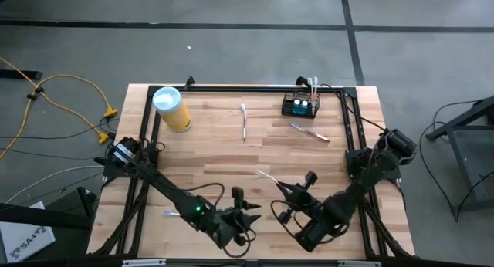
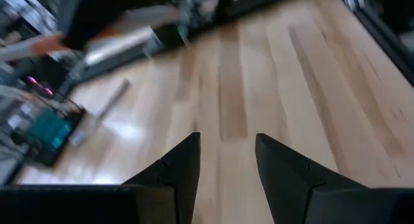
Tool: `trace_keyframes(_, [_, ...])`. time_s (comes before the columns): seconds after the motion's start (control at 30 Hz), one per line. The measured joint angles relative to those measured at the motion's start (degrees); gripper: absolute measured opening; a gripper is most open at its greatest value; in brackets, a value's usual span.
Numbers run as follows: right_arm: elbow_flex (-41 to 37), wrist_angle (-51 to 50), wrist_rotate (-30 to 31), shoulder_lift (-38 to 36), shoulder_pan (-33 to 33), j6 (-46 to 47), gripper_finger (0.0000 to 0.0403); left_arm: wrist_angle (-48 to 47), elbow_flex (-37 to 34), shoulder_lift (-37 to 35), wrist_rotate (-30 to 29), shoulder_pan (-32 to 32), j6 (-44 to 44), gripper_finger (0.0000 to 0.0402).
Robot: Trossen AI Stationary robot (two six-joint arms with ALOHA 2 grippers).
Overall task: Pick & Place toothbrushing station
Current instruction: Put the orange toothbrush into the black wire organizer
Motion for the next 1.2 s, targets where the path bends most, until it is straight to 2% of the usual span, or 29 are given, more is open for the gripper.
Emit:
trace_keyframes(0.43, [0.02, 3.77, 10.83, -3.72, 12.11, -0.99, 0.0007, 24.22, 0.02, -0.14, -1.98, 0.14, 17.56, 0.0141])
trace_keyframes(0.6, [0.02, 11.36, 14.17, -3.79, 15.9, -7.84, 0.0007, 31.51, 0.02, -0.15, 1.4, 0.13, 21.32, 0.0141])
trace_keyframes(0.73, [0.02, 22.88, 14.67, -3.79, 17.15, -19.9, 0.0007, 33.83, 0.02, -0.17, 7.29, 0.65, 19.36, 0.0141])
trace_keyframes(0.93, [0.02, 37.93, 11.75, -3.79, 17.41, -36.24, 0.0007, 33.77, 0.02, -0.17, 14.29, 2.3, 13.17, 0.0141])
trace_keyframes(1.03, [0.02, 41.52, 9.89, -3.79, 17.41, -40.1, 0.0007, 34.14, 0.02, -0.17, 14.52, 2.78, 12.5, 0.0141])
trace_keyframes(1.2, [0.02, 42.23, 8.69, -3.76, 17.27, -40.79, 0.0007, 36.13, 0.02, -0.22, 15.57, 2.95, 13.43, 0.0141])
